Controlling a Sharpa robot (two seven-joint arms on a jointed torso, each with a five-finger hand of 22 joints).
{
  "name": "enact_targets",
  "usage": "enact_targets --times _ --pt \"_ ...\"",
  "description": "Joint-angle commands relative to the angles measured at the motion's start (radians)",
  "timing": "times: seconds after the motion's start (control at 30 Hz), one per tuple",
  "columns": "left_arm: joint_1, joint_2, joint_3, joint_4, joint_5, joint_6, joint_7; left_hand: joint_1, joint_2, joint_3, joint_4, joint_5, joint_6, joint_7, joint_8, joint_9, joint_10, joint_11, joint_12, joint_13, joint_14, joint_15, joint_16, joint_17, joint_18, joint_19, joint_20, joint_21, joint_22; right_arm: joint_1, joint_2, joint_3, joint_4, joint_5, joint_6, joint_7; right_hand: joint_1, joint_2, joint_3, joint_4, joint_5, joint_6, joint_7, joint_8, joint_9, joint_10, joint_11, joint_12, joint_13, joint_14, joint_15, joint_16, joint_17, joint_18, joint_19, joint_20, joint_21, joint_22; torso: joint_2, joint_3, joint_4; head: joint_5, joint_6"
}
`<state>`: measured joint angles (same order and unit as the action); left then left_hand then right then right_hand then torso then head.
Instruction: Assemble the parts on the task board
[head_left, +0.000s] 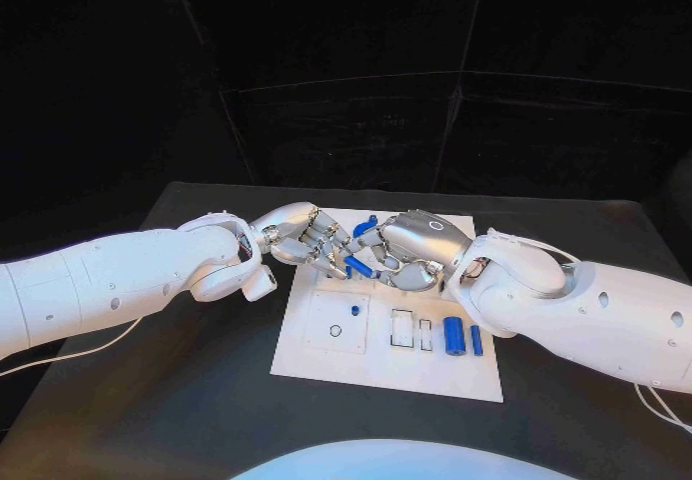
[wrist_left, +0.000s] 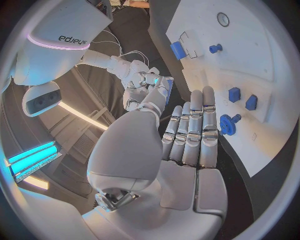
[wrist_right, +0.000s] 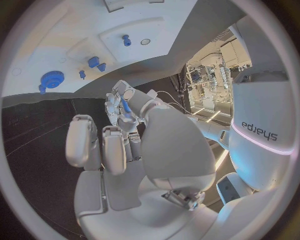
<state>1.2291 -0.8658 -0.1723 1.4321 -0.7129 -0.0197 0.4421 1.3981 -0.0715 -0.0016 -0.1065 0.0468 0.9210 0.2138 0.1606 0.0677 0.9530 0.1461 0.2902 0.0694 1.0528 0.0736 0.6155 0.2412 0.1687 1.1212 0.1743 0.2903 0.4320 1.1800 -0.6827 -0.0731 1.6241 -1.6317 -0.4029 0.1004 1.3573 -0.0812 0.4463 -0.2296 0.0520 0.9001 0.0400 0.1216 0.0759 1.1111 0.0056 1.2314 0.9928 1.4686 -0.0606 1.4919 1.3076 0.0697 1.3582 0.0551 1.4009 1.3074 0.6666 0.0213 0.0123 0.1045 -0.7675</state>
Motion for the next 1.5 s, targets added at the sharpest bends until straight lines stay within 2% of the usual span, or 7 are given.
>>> enact_targets --times 0.03,0.33,0.7,1.23,1.4,1.5 --pt "0.001 0.003 0.001 0.005 0.001 0.018 0.001 0.002 0.013 -0.009 0.000 0.002 0.005 -0.010 0.007 -0.001 0.014 -0.003 0.007 0.001 0.014 -0.002 -0.011 -0.002 0.015 0.010 -0.002 -0.006 -0.008 0.002 0.003 0.001 -0.001 -0.010 -0.002 -0.010 -0.007 -0.001 -0.004 0.002 0.004 0.069 0.062 0.004 0.001 -0.002 0.005 -0.001 -0.003 0.059 0.008 -0.001 0.104 -0.003 -0.001 0.004 0.001 0.041 0.000 -0.0001 0.0001 0.000 0.000" --pt "0.000 0.007 0.001 0.008 0.021 0.033 0.010 0.005 0.042 -0.022 -0.004 0.003 0.062 -0.034 0.029 0.005 0.079 -0.026 0.010 0.006 0.065 -0.022 -0.044 -0.002 0.017 0.049 -0.020 -0.010 -0.030 0.002 0.008 0.001 -0.004 -0.019 0.001 -0.014 -0.007 -0.001 -0.004 0.002 0.004 0.069 0.062 0.004 0.001 -0.002 0.005 -0.001 -0.003 0.059 0.008 -0.001 0.104 -0.003 -0.001 0.004 0.001 0.041 0.000 0.0004 0.0004 -0.001 -0.002" --pt "0.000 0.008 0.001 0.004 0.054 0.035 0.024 0.019 0.107 -0.008 -0.018 0.003 0.136 -0.059 0.025 0.005 0.179 -0.052 -0.025 0.001 0.121 -0.045 -0.104 0.004 0.014 0.088 -0.046 -0.012 -0.051 0.002 0.009 0.001 -0.007 -0.025 0.010 -0.021 -0.007 -0.001 -0.005 0.003 0.004 0.070 0.063 0.004 0.001 -0.004 0.006 -0.002 -0.004 0.058 0.009 -0.002 0.102 -0.002 -0.004 0.005 -0.001 0.038 -0.001 0.0002 -0.0004 -0.002 -0.002" --pt "0.001 0.011 0.001 0.003 0.099 0.050 0.035 0.026 0.144 0.016 -0.030 0.003 0.158 -0.065 0.011 0.003 0.206 -0.058 -0.060 -0.002 0.138 -0.050 -0.135 0.013 0.013 0.095 -0.053 -0.012 -0.058 0.002 0.017 0.001 -0.013 -0.028 0.019 -0.030 -0.008 0.000 -0.008 0.006 0.004 0.074 0.065 0.004 0.001 -0.005 0.008 -0.003 -0.005 0.057 0.011 -0.005 0.097 -0.001 -0.006 0.006 -0.003 0.036 0.000 0.0006 0.0003 -0.001 -0.004" --pt "0.001 0.011 0.001 0.002 0.104 0.045 0.036 0.036 0.172 0.043 -0.039 0.003 0.176 -0.070 0.009 0.004 0.224 -0.063 -0.073 -0.001 0.146 -0.054 -0.148 0.018 0.012 0.096 -0.057 -0.009 -0.058 0.002 0.018 0.001 -0.012 -0.028 0.018 -0.031 -0.009 -0.001 -0.010 0.008 0.004 0.075 0.066 0.004 0.000 -0.007 0.009 -0.004 -0.007 0.056 0.011 -0.006 0.095 -0.001 -0.007 0.007 -0.005 0.034 0.000 0.0006 0.0002 -0.001 -0.004" --pt "0.001 0.011 0.000 0.002 0.106 0.040 0.035 0.059 0.186 0.074 -0.061 0.004 0.196 -0.073 0.011 0.007 0.245 -0.069 -0.079 0.000 0.155 -0.061 -0.156 0.021 0.012 0.100 -0.065 -0.001 -0.053 0.002 0.018 0.001 -0.011 -0.028 0.014 -0.030 -0.010 -0.002 -0.013 0.009 0.004 0.075 0.067 0.003 0.000 -0.011 0.010 -0.007 -0.012 0.055 0.012 -0.008 0.092 0.000 -0.009 0.008 -0.006 0.032 0.000 0.0007 0.0002 0.000 -0.004"
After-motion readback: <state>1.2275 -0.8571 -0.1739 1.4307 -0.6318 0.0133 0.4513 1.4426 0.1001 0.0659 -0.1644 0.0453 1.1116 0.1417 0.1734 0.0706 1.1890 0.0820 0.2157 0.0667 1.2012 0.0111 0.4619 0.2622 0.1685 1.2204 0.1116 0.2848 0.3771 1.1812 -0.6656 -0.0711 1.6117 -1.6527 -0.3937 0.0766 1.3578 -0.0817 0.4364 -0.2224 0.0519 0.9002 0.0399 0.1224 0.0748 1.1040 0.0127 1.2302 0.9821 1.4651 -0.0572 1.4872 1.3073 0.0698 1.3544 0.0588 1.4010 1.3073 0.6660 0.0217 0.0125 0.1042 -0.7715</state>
